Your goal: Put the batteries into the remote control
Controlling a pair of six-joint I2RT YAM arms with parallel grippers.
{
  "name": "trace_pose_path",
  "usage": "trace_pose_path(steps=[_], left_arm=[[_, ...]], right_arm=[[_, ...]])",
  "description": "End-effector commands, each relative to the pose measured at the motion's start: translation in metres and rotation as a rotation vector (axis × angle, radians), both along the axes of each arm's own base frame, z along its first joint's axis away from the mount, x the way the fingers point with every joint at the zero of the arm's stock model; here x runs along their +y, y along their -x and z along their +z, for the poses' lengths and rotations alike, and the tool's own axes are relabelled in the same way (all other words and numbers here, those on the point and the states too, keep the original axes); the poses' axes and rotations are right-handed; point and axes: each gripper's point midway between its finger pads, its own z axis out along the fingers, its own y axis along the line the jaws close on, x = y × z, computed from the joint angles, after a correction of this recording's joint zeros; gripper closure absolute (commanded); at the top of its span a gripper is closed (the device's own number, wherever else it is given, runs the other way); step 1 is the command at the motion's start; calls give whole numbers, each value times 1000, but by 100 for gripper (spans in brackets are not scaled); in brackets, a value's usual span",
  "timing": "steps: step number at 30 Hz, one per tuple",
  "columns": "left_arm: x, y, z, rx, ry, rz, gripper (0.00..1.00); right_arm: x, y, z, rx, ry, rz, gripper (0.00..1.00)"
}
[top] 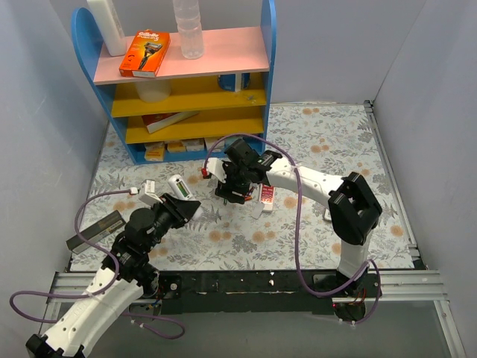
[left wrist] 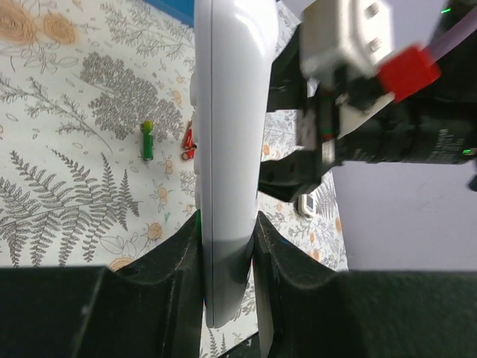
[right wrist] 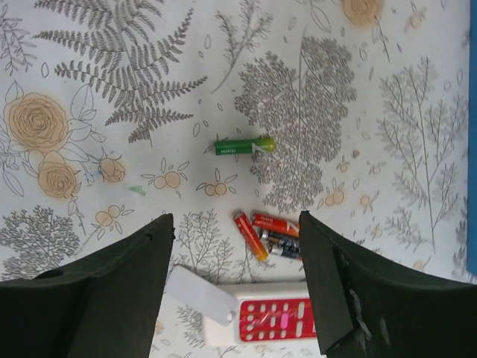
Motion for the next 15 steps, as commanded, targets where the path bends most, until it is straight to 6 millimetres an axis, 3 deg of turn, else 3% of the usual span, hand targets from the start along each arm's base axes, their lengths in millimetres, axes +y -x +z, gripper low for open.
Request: trace_pose_path(steps=[1,2,3,9,15], left_arm=[[14,2,31,-52,-34,43,100],[17,2,41,-66,-30,58,100],[20,4,40,-55,-40,67,100],[35,11,59,-56,-54,114,100],[40,14,70,-59,-60,130,100]], right_arm=[[20,0,-6,-96,-24,309,25],[22,-2,-2,-93,-19,317,25],[22,-3,-16,-73,15,332,25],[28,-11,-42,-47,83,394,27],[35,-17,-54,-71,83,441,30]])
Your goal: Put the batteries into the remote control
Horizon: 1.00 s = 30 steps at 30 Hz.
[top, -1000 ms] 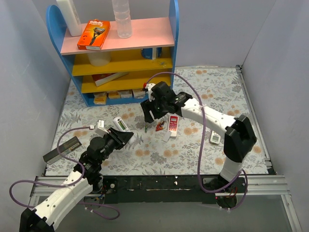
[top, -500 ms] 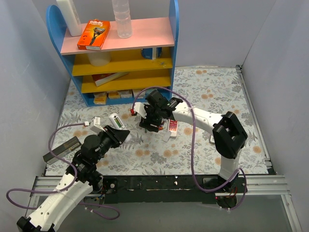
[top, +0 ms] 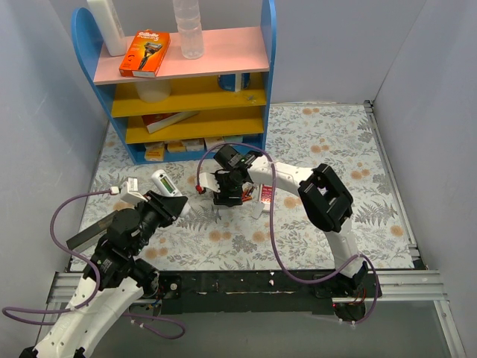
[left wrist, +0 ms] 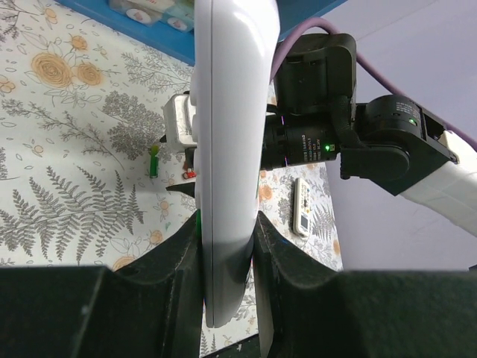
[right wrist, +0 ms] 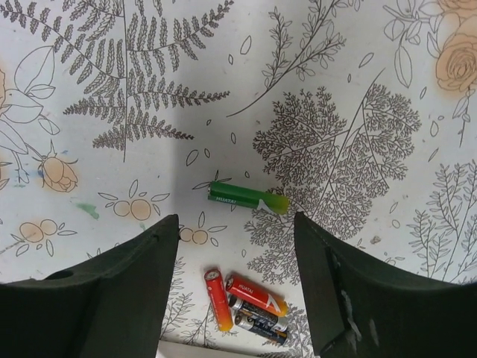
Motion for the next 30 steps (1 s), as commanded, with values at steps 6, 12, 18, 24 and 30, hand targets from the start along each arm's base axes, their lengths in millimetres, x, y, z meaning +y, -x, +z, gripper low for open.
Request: trace_pose_path(steps=[6,12,18,24,30], left_arm=[[13,3,12,-1,-23,45,100],[13,4,12,1,-24,42,100],[10,5,13,-6,-21,26,100],[7,5,10,-4,-22,11,100],[4,4,7,-5,-16,2,100]], right_arm=[[25,-14,4,-40,-56,94,33],[27,-12,-6,-7,-40,112,39],[19,-4,-19,57,-14,98,54],[4,9,-24,157,2,39,73],[-12,27,-33,257,43,-71,99]])
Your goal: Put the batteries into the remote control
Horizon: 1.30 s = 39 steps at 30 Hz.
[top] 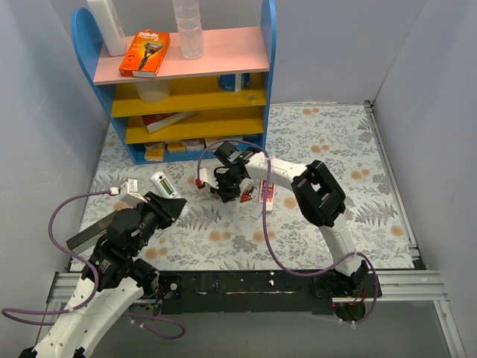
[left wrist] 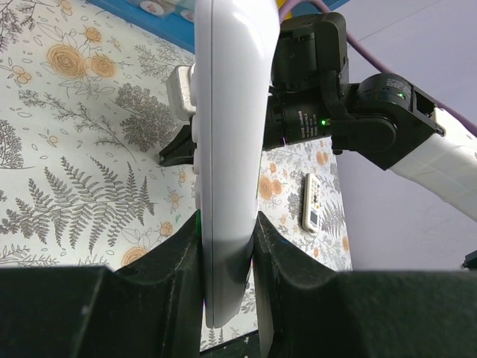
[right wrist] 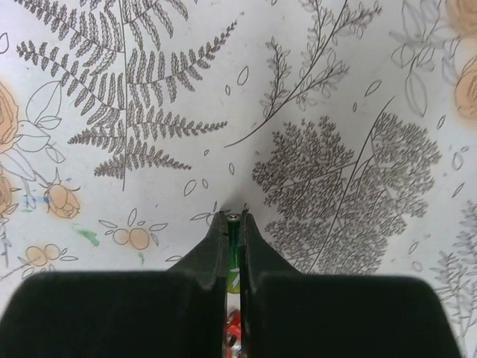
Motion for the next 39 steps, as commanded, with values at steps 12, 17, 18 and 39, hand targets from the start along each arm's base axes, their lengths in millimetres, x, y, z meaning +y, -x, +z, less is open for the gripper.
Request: trace_pose_path(steps=[12,17,18,39], left_arm=[[-11,-6,1,-49,56,-27,100],[-18,-10,-5,-53,58,-52,100],[-19,-11,-4,-60,63,-57,100],[-27,-11,-13,-58,66,-97,100]], right_arm=[[-70,37,-4,189,182,-737,94],[-86,46,-3,179,205,-867,83],[-90,47,-4,152,224,-866,82],[-105,60,-2,29,377,-821,72]])
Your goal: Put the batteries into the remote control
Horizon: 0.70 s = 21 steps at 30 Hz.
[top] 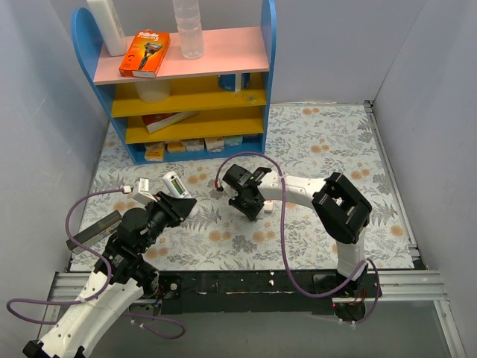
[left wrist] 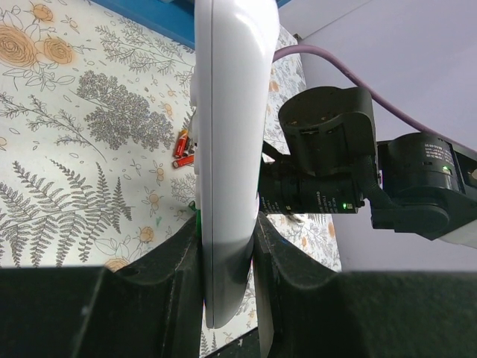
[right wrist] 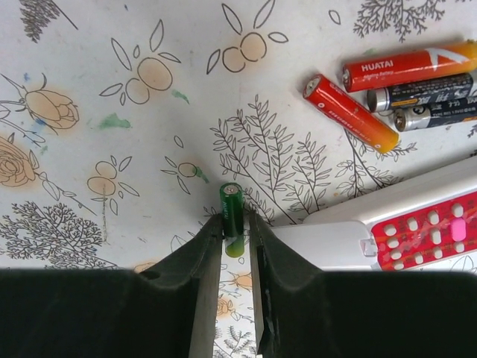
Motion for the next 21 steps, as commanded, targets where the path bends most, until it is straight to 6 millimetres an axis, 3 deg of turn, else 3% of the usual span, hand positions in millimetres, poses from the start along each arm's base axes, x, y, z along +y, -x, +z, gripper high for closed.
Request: trace_pose_path(steps=[1,8,13,17,21], left_arm=[[-2,0,5,-28,6,-16,100],[-2,1,5,-29,2,-21,100],[-3,1,6,-32,3,-26,100],[-5,2,4,-35,4,-38,100],[-17,6,5,-66,15,-112,100]], right_arm=[[0,-2,2,1,31,-21,71],[16,-5,-1,6,18,-26,71],[16,-3,-6,1,54,-26,72],[13,-5,-2,-22,69,-34,93],[23,-12,26,-61,10,-36,99]])
